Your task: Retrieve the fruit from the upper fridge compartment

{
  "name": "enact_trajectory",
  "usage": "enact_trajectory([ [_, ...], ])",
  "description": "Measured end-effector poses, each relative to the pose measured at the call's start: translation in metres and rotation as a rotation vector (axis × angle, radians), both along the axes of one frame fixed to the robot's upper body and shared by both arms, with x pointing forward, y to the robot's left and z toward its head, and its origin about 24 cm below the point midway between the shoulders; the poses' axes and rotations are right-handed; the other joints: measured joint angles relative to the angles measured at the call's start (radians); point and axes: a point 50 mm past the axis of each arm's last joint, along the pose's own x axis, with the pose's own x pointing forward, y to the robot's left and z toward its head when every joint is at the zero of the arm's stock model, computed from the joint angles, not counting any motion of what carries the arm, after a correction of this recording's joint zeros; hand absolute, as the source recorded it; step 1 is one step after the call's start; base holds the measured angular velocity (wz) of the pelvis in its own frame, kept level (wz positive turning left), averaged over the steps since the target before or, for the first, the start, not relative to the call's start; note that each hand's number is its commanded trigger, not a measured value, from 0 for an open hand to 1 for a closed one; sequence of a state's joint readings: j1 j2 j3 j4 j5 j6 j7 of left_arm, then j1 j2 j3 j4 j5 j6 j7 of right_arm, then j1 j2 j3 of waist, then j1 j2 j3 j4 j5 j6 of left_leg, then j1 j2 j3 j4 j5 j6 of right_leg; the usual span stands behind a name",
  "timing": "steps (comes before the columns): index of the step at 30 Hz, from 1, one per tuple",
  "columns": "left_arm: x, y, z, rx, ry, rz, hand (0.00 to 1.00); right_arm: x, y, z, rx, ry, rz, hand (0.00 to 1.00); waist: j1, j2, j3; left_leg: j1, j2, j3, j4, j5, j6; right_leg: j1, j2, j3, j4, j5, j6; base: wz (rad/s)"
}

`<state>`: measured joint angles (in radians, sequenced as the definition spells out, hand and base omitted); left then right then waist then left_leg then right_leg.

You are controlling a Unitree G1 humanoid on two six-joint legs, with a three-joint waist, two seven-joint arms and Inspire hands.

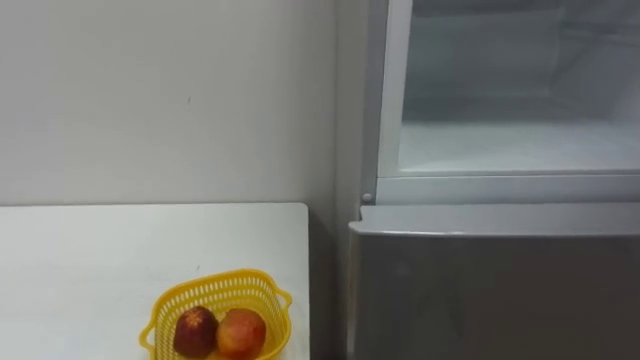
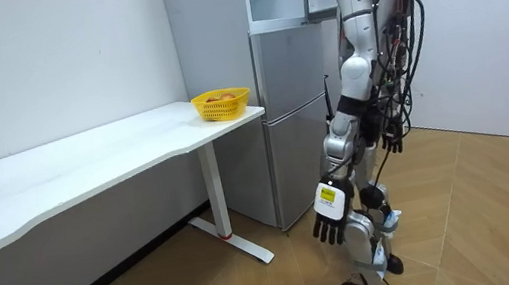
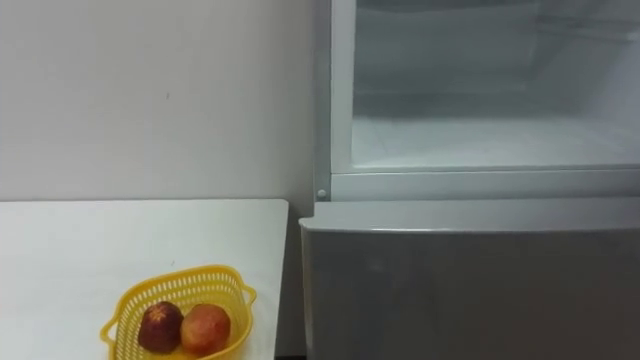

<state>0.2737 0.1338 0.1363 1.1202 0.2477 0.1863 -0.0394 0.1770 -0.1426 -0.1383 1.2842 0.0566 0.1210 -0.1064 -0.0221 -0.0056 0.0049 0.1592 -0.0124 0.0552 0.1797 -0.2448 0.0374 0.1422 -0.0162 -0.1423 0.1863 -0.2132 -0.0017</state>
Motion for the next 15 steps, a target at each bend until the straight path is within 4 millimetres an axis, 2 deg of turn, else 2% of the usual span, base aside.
enact_trajectory([
  [5, -0.0021, -0.0004, 0.0000, -0.001, 0.015, 0.002, 0.00, 0.0006, 0.0008, -0.0003, 0.021, 0.028, 0.089, 0.00, 0.002, 0.003, 0.0000, 0.001, 0.000, -0.002, -0.002, 0.000, 0.000, 0.001, 0.001, 0.000, -0.001, 0.000, 0.000, 0.00],
  [8, -0.0017, -0.0009, -0.0002, -0.002, 0.015, 0.003, 0.00, 0.0013, 0.0013, -0.0005, 0.026, 0.024, 0.080, 0.00, 0.003, 0.003, 0.0003, 0.001, 0.000, 0.000, -0.005, 0.000, 0.000, 0.000, 0.001, 0.000, -0.001, -0.001, -0.001, 0.00],
  [12, 0.0004, -0.0033, -0.0008, -0.006, 0.015, -0.016, 0.00, 0.0039, 0.0020, -0.0007, 0.000, 0.000, -0.013, 0.00, -0.001, 0.003, 0.0002, -0.002, -0.001, -0.001, -0.007, 0.000, 0.000, 0.000, 0.001, 0.001, -0.002, -0.003, 0.000, 0.00],
  [15, -0.0002, -0.0032, -0.0008, -0.006, 0.017, -0.015, 0.00, 0.0032, 0.0005, -0.0002, -0.023, -0.029, -0.164, 0.00, -0.013, 0.002, -0.0003, -0.008, -0.001, 0.000, -0.007, 0.000, 0.000, -0.007, 0.000, 0.000, -0.004, -0.003, 0.000, 0.00],
])
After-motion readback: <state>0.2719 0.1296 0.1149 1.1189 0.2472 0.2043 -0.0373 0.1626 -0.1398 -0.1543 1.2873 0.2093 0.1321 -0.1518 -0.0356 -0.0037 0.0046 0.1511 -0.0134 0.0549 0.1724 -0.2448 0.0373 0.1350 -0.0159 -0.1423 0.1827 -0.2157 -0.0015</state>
